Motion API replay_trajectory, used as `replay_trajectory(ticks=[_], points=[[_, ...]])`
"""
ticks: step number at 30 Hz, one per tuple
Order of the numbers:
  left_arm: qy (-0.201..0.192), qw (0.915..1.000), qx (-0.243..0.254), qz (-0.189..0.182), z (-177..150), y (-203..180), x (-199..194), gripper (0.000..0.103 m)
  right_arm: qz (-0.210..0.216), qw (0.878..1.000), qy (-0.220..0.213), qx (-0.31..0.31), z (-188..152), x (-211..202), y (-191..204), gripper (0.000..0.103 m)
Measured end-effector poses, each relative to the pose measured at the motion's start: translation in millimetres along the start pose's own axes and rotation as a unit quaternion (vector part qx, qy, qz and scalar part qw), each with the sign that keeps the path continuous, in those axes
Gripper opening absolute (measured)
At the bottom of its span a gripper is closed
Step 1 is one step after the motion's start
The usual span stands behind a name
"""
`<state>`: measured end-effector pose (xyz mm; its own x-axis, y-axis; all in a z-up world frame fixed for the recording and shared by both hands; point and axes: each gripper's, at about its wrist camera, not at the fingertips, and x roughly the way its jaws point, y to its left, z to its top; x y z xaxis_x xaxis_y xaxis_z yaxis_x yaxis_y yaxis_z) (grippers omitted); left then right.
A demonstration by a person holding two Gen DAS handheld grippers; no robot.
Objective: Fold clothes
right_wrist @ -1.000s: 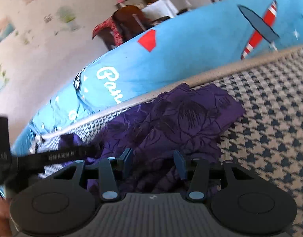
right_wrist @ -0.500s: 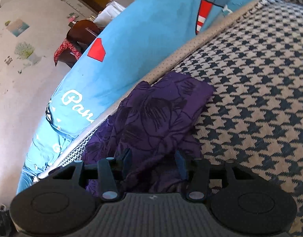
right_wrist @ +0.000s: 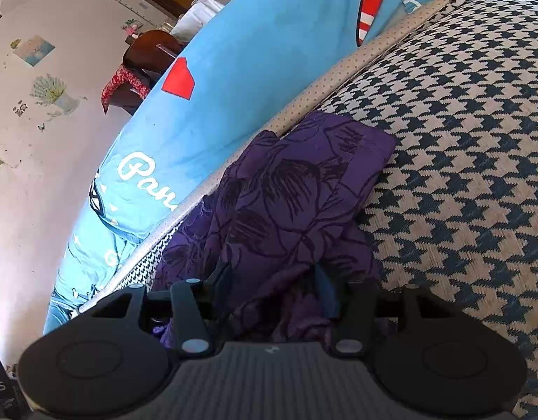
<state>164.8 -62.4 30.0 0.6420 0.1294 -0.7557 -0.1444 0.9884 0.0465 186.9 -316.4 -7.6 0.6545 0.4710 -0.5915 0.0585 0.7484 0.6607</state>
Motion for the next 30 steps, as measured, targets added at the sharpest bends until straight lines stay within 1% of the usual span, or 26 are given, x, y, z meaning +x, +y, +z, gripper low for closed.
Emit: replay_trajectory(ticks=[6,8,9,10,11,12,13,15,18,22,30], points=[[0.003,1.0,0.0,-0.002,0,0,0,0.091,0.003,1.0,-0.006,-0.013,-2,3,2,0.054],[0.002,1.0,0.0,-0.001,0,0,0,0.091,0.004,1.0,-0.01,-0.018,-3,7,3,0.052],[0.002,1.0,0.001,-0.001,0,0,0,0.091,0.003,1.0,-0.014,-0.021,-4,9,4,0.045],[0.002,1.0,0.001,-0.001,0,0,0,0.091,-0.002,0.999,-0.019,-0.027,-4,10,6,0.032],[0.001,1.0,0.002,-0.002,0,0,0,0.091,-0.007,0.999,-0.024,-0.033,-5,11,7,0.024],[0.001,1.0,0.003,-0.001,-1,0,-1,0.091,-0.01,0.999,-0.028,-0.037,-5,11,9,0.019],[0.001,1.0,0.005,0.0,-1,0,-1,0.091,-0.013,0.999,-0.032,-0.041,-6,11,11,0.017],[0.003,1.0,0.006,0.002,-1,-1,0,0.091,-0.004,0.998,-0.041,-0.042,-5,8,13,0.012],[0.006,1.0,0.008,0.0,-2,-1,1,0.091,-0.007,0.997,-0.052,-0.056,-6,4,18,0.01],[0.006,0.9999,0.016,0.002,-4,-5,2,0.091,-0.004,0.997,-0.057,-0.051,-4,-1,16,0.009],[0.007,0.9995,0.032,0.002,-9,-15,3,0.091,-0.004,0.995,-0.089,-0.05,5,-22,12,0.009]])
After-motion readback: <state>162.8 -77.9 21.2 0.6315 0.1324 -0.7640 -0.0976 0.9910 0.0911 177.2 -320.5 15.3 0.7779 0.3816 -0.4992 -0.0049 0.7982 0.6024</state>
